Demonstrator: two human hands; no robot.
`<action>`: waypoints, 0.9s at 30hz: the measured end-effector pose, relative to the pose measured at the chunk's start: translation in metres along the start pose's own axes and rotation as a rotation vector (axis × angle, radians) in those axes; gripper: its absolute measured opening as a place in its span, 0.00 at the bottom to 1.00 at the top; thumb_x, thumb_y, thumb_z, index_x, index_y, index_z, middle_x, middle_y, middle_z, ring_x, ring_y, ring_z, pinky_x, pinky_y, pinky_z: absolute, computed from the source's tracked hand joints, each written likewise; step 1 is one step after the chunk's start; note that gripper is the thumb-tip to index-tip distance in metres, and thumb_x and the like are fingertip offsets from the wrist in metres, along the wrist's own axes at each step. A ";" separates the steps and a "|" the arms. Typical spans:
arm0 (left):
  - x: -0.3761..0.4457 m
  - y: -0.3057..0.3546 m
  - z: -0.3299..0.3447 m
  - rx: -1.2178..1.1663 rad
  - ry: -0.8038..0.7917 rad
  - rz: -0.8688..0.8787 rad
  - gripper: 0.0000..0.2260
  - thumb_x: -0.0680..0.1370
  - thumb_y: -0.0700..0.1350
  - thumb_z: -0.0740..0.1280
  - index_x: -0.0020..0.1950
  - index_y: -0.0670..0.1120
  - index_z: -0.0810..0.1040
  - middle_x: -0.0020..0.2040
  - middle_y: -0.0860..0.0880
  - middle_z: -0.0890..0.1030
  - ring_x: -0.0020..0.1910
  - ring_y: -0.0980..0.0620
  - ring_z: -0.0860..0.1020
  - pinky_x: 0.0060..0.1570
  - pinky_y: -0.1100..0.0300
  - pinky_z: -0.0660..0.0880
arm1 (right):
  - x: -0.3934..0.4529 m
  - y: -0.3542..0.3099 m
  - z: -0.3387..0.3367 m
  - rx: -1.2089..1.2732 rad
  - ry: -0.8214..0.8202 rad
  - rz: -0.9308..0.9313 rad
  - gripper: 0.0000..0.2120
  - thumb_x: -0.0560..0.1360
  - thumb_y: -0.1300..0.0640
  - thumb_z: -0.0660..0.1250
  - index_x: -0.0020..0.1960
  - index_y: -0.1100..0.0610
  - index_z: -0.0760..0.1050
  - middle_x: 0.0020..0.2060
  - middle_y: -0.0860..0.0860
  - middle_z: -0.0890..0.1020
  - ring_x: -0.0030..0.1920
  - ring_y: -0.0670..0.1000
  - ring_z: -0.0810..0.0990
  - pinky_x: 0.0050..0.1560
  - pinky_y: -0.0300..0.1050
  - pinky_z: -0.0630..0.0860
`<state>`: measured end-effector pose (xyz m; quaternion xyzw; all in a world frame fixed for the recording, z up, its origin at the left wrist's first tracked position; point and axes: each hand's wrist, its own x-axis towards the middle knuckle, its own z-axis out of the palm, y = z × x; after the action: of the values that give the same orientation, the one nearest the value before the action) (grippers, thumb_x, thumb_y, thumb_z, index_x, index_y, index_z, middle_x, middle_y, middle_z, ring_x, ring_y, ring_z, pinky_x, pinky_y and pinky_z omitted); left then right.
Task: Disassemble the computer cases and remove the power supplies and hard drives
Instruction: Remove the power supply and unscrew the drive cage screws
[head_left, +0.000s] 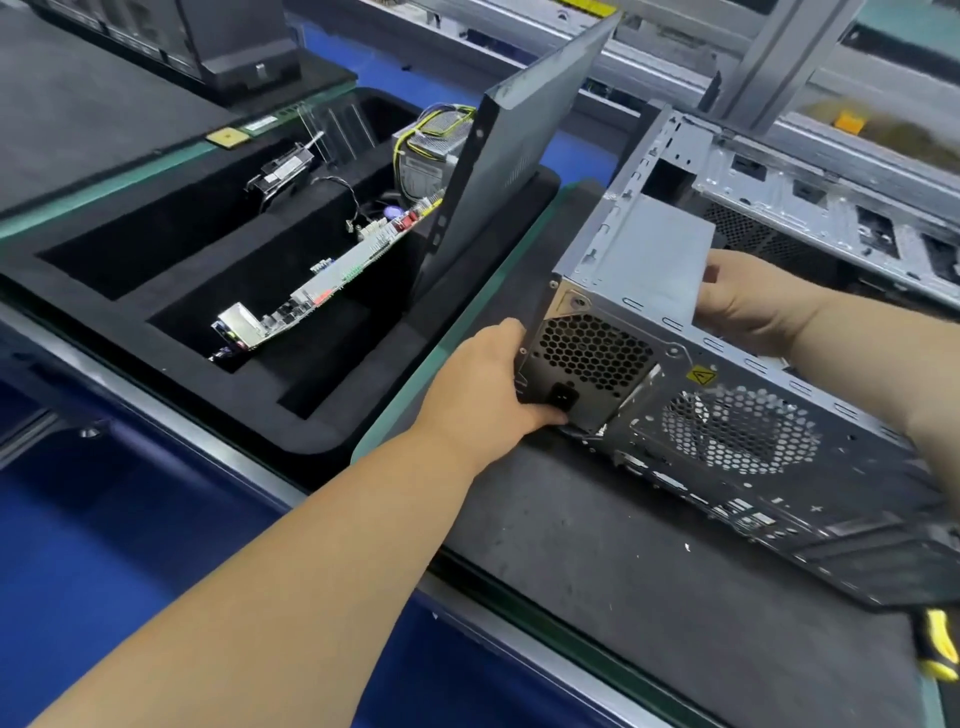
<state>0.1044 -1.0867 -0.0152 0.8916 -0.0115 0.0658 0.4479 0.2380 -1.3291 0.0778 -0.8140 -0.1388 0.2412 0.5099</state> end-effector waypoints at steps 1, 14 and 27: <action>0.000 0.000 0.000 -0.004 -0.009 0.002 0.28 0.61 0.58 0.81 0.53 0.52 0.73 0.51 0.56 0.77 0.52 0.53 0.76 0.51 0.49 0.77 | -0.002 0.000 0.002 0.019 0.026 -0.021 0.22 0.68 0.55 0.74 0.61 0.57 0.79 0.60 0.57 0.83 0.62 0.57 0.81 0.64 0.54 0.77; 0.002 -0.001 -0.001 0.073 0.048 -0.019 0.25 0.61 0.61 0.80 0.38 0.58 0.64 0.37 0.57 0.73 0.37 0.58 0.72 0.33 0.63 0.66 | -0.017 -0.023 -0.004 0.253 -0.319 0.187 0.55 0.55 0.29 0.78 0.75 0.55 0.69 0.71 0.57 0.73 0.71 0.58 0.73 0.70 0.58 0.68; 0.005 0.001 -0.001 0.158 0.042 0.015 0.25 0.62 0.63 0.78 0.49 0.50 0.75 0.44 0.54 0.79 0.44 0.51 0.78 0.46 0.51 0.77 | -0.021 -0.043 0.016 0.193 -0.042 0.155 0.30 0.74 0.53 0.59 0.74 0.61 0.68 0.70 0.63 0.72 0.71 0.64 0.70 0.70 0.59 0.68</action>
<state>0.1088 -1.0860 -0.0130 0.9225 -0.0035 0.0888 0.3756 0.2127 -1.3078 0.1154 -0.7643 -0.0624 0.3090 0.5626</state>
